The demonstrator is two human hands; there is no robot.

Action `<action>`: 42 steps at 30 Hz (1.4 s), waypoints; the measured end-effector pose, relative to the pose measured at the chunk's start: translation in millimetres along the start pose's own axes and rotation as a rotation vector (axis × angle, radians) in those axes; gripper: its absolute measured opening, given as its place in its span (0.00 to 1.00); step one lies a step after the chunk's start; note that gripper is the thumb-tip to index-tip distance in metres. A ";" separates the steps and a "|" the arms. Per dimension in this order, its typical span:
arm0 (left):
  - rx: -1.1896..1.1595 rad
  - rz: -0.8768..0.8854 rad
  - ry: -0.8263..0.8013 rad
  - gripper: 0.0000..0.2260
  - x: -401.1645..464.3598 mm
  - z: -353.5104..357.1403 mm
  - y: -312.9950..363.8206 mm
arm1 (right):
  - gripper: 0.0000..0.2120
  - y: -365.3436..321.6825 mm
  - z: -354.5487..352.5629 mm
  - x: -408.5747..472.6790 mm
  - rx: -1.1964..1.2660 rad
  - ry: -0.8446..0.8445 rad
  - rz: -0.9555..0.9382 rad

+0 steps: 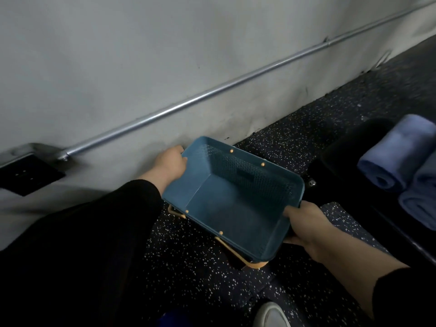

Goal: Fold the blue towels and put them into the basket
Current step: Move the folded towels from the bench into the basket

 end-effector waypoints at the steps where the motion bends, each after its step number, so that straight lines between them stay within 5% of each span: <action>1: -0.020 0.013 0.019 0.07 -7.7 -8.1 4.6 | 0.10 -3.2 -3.9 -5.7 -0.001 0.017 -0.008; 18: -0.014 0.152 0.341 0.10 -175.9 -219.5 117.3 | 0.10 -124.6 -57.0 -207.4 -0.198 0.214 -0.365; 26: -0.328 0.430 0.216 0.08 -276.9 -273.6 243.7 | 0.09 -174.4 -182.3 -352.1 -0.250 0.484 -0.548; 32: -0.570 0.681 0.004 0.09 -373.2 -225.3 390.2 | 0.10 -133.1 -317.2 -483.2 -0.229 0.652 -0.541; 42: -0.715 0.866 -0.489 0.13 -566.0 0.0 624.0 | 0.09 63.3 -555.0 -652.6 -0.273 1.112 -0.211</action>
Point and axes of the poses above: each hand's wrist, its own x-axis towards the middle knuckle, its own z-axis out of the palm, y = z × x, the point moved 8 cm from there along x, towards the middle knuckle, and after that the axes turned 7 degrees about -y, right-handed, at the moved point
